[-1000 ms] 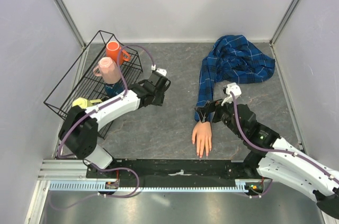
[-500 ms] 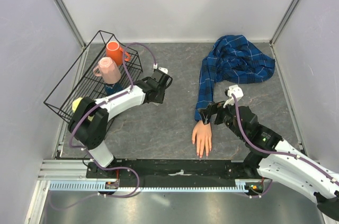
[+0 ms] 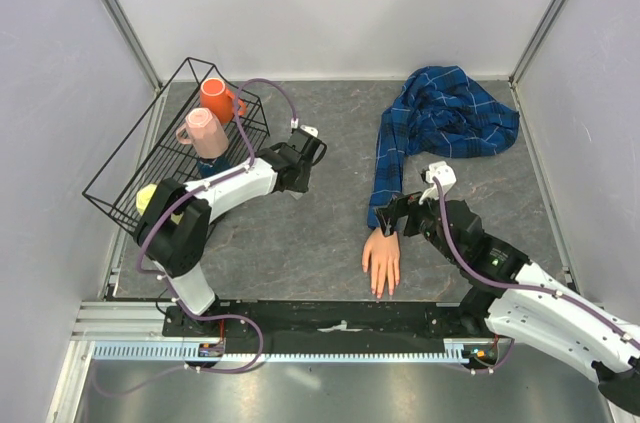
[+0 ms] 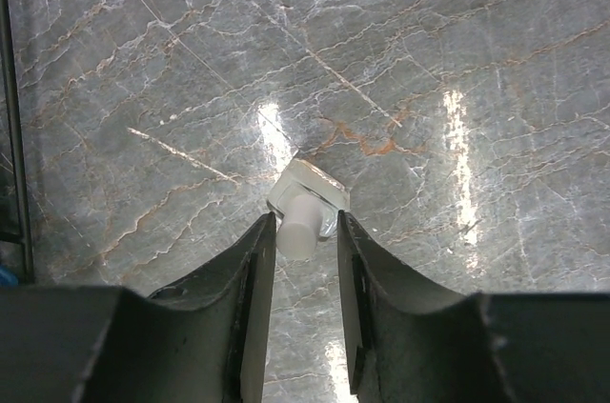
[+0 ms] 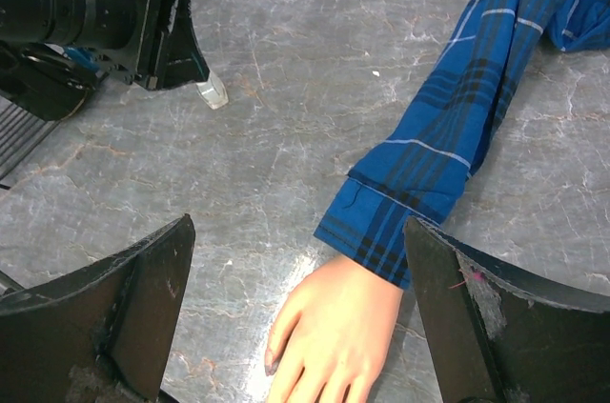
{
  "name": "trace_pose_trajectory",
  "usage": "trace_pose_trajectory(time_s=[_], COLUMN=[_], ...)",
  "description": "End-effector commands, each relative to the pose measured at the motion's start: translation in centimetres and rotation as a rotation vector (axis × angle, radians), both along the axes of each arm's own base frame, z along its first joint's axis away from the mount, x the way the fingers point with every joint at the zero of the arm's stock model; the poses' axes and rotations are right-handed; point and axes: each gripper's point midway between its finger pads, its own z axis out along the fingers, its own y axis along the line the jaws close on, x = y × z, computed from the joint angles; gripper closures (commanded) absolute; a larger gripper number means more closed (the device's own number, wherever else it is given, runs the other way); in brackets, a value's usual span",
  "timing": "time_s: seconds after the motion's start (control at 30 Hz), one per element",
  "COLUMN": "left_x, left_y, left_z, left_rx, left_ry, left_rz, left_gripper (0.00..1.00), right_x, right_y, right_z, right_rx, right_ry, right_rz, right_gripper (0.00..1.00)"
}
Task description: Paint the nails
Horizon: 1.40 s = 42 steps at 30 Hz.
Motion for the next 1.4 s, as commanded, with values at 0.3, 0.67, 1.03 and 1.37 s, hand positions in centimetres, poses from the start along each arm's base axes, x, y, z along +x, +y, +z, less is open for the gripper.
trace_pose_trajectory(time_s=[0.3,0.67,1.03,1.37], left_x=[2.0,-3.2,-11.5,-19.0], left_y=[-0.5,-4.4,-6.0,-5.4], left_z=[1.2,9.3,22.0,26.3], left_rx=[0.008,-0.220,-0.632,-0.698], left_ry=[-0.059,0.026,0.019,-0.133], left_rz=[-0.018,-0.337,-0.450,-0.962], left_gripper=[0.80,0.98,0.98,0.98], right_x=[0.3,-0.1,-0.9,-6.7], right_y=[0.3,2.8,9.5,12.1], right_z=[-1.3,0.2,3.4,7.5], right_rx=[-0.042,-0.110,0.021,0.118], right_ry=[0.018,-0.009,-0.042,-0.097], right_rz=[-0.001,0.173,0.440,0.827], right_gripper=[0.02,0.02,0.02,0.02])
